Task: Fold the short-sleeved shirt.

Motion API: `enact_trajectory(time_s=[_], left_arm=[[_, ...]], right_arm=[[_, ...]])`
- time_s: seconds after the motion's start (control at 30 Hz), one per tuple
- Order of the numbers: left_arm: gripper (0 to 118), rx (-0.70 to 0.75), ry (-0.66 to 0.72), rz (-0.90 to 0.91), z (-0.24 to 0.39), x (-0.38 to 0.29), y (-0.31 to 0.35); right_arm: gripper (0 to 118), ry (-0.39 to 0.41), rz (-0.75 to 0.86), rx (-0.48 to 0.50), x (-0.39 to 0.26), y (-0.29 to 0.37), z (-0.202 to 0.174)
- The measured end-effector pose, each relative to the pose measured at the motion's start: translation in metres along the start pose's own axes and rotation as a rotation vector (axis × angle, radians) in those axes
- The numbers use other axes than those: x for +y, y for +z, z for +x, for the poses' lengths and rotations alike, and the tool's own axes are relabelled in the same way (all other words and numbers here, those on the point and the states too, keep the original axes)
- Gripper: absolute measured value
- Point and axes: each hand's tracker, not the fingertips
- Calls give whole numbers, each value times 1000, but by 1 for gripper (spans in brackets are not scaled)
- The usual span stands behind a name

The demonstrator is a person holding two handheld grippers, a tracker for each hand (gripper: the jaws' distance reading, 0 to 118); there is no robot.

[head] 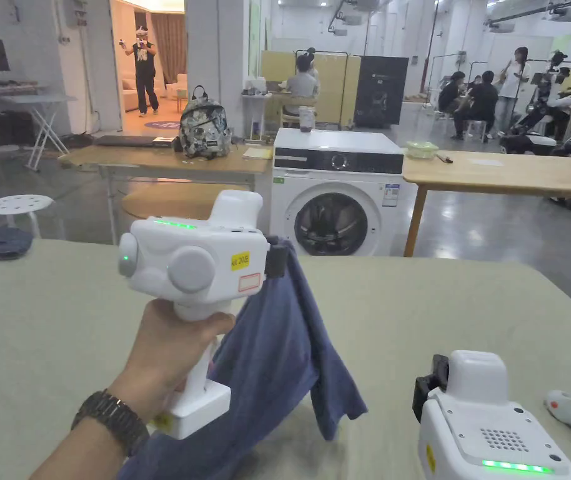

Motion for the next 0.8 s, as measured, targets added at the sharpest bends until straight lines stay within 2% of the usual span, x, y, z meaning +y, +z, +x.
enact_trajectory(time_s=[0.1,0.23,0.4,0.53,0.57,0.6,0.67,0.8], left_arm=[[0,-84,6,-46,37,-19,-34],[0,-120,25,-166,69,-62,-69],[0,-122,46,-269,90,-118,-80],[1,-106,76,-286,88,-140,-71],[6,-92,83,-281,87,-142,-66],[15,-81,90,-273,84,-142,-59],[45,-55,114,-256,57,-135,-65],[54,-5,172,-155,34,-123,-31]], right_arm=[[0,0,-12,-44,-5,4,20],[0,-10,-40,-80,-16,9,40],[0,-12,-76,-95,-30,12,51],[0,-12,-97,-93,-37,12,51],[0,-14,-101,-91,-38,11,50],[0,-13,-105,-87,-39,10,49],[0,-12,-109,-81,-39,9,45],[0,-7,-100,-55,-35,6,35]])
